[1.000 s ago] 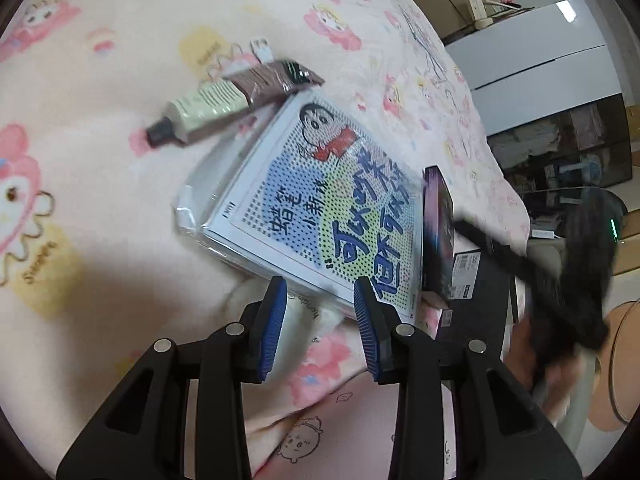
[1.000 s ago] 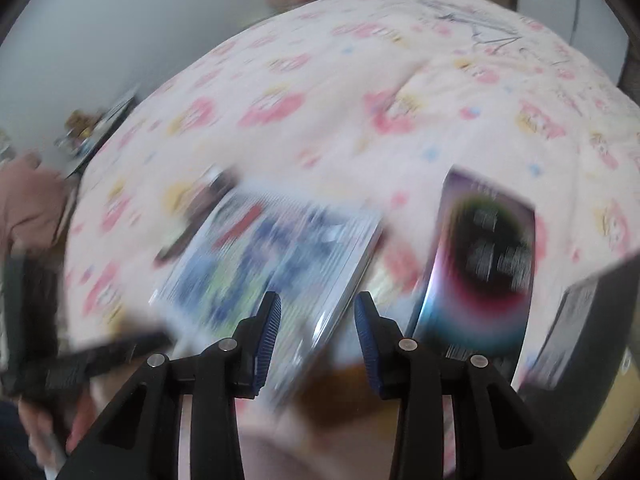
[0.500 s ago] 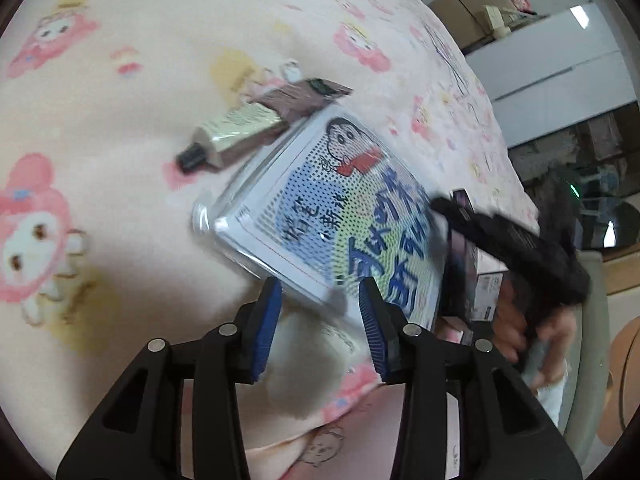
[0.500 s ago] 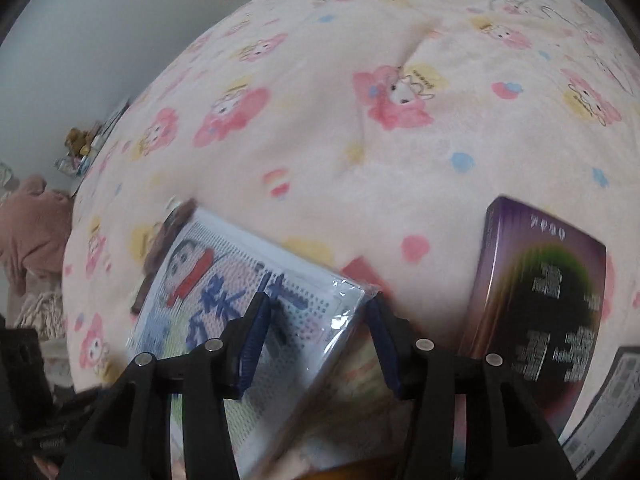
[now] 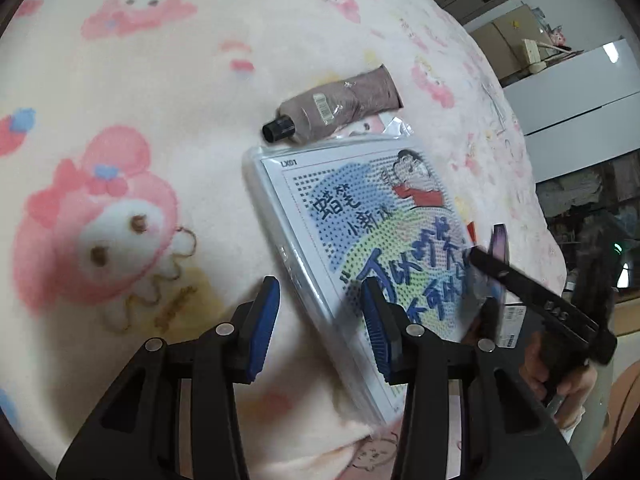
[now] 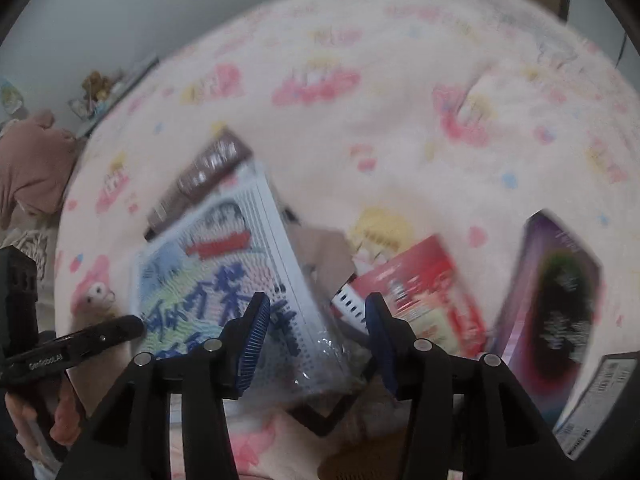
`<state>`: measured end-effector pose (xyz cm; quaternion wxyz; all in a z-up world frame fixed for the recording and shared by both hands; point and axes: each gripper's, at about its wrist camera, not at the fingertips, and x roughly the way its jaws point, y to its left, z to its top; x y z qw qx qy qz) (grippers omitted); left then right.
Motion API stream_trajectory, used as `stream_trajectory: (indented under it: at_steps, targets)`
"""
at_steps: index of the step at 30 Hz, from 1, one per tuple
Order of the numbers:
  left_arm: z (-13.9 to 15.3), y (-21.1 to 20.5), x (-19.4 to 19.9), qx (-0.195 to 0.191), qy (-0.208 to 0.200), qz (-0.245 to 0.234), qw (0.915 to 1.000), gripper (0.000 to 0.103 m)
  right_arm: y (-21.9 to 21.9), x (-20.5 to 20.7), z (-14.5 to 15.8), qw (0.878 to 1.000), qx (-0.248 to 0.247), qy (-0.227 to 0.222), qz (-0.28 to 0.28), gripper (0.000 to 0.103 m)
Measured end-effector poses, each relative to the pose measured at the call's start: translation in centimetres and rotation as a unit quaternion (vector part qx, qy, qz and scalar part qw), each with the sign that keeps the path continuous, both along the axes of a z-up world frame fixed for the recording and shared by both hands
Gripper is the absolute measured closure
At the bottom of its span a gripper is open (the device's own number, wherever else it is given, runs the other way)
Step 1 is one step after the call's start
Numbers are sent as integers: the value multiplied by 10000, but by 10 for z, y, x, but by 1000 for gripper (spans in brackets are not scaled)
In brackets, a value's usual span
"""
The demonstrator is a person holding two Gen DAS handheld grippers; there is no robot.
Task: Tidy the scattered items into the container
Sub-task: 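Reach the left tool to the clear bead-art pack and close on it, then lift the bead-art pack with the left tool toward the black box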
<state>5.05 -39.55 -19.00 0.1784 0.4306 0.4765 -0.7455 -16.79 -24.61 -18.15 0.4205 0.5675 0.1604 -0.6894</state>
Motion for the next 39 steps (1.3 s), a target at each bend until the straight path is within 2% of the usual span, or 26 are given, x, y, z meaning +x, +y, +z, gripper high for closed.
stream_trajectory:
  at_steps: [1,2,5,8,10,12,14,16,19,24,29,32,36,39]
  targets:
    - [0,0,-3,-15,-16,-5,10000,55,0,1,-6,9996,-94,-275,1,57]
    - [3,1,-5,-151,-54,-36,9999,55,3,6,-6,9991,-163,-388,-7,56]
    - [14,2,-10,-460,-2,-302,9985,46,13,29,4,9986,-76,-443,265,56]
    - [6,-9,-5,-127,119,-355,9992,46,29,49,17,9966,-70,-490,660,56]
    - [-2,-14,1,-11,68,-207,9998,48,34,51,18,9946,-243,-785,640,56]
    - [-5,-11,5,-94,6,-178,9998,51,28,42,18,9965,-380,-573,473,56]
    - [-3,-5,1,-266,-61,-250,9993,50,15,32,11,9979,-379,-394,337,56]
    - [1,-1,-1,-336,-123,-330,9988,50,0,27,-5,9967,-336,-655,350,53]
    - [18,2,4,-457,-28,-422,9981,50,-13,34,-6,9977,-208,-563,311,54]
    - [67,18,7,-568,469,-816,9939,50,38,52,43,9969,-670,-396,134,56]
    - [127,63,-23,-884,959,-1522,9797,47,116,51,117,9919,-1062,262,-645,57]
    - [156,103,-52,-1090,1197,-2000,9663,48,164,56,150,9835,-1187,687,-1180,57]
    - [184,166,-87,-1121,1602,-2724,9421,49,226,64,182,9672,-1237,1118,-1915,57]
    - [189,217,-117,-1052,1707,-3177,9268,49,285,61,187,9579,-1138,1216,-2337,57]
